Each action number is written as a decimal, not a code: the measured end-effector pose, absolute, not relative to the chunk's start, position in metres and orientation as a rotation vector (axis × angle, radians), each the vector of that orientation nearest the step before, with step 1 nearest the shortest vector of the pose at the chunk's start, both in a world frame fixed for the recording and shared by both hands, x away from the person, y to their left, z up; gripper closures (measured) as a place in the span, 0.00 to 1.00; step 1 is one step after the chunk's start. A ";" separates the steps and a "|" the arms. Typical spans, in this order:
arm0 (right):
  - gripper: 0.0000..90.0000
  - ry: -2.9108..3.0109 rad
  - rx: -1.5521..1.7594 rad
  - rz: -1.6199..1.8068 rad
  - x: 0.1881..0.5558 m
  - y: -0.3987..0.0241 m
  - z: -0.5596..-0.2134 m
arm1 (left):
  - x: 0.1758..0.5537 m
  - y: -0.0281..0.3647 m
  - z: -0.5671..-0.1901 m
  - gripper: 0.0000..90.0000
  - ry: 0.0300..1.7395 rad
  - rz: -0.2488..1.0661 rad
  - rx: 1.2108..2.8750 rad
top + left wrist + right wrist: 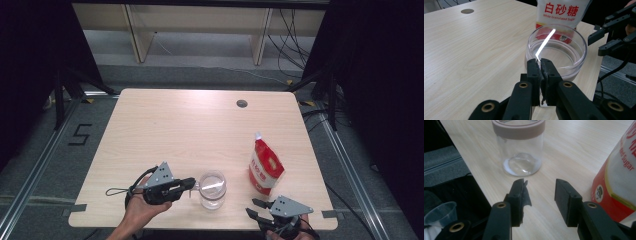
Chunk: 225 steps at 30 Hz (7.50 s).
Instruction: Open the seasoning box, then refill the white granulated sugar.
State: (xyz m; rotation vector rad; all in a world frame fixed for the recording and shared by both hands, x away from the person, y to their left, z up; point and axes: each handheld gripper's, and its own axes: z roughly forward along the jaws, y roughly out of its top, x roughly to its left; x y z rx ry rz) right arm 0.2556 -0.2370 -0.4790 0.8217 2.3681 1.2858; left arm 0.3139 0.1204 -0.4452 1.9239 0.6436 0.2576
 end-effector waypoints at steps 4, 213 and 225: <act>0.73 2.362 0.805 1.301 0.257 -0.234 -0.477 | 0.314 0.120 -0.445 0.95 0.643 0.257 1.925; 0.30 1.988 1.133 1.294 0.303 -0.260 -0.489 | 0.288 0.181 -0.491 0.17 0.762 0.271 1.971; 0.31 1.985 1.077 1.307 0.315 -0.258 -0.495 | 0.288 0.181 -0.493 0.17 0.759 0.267 1.971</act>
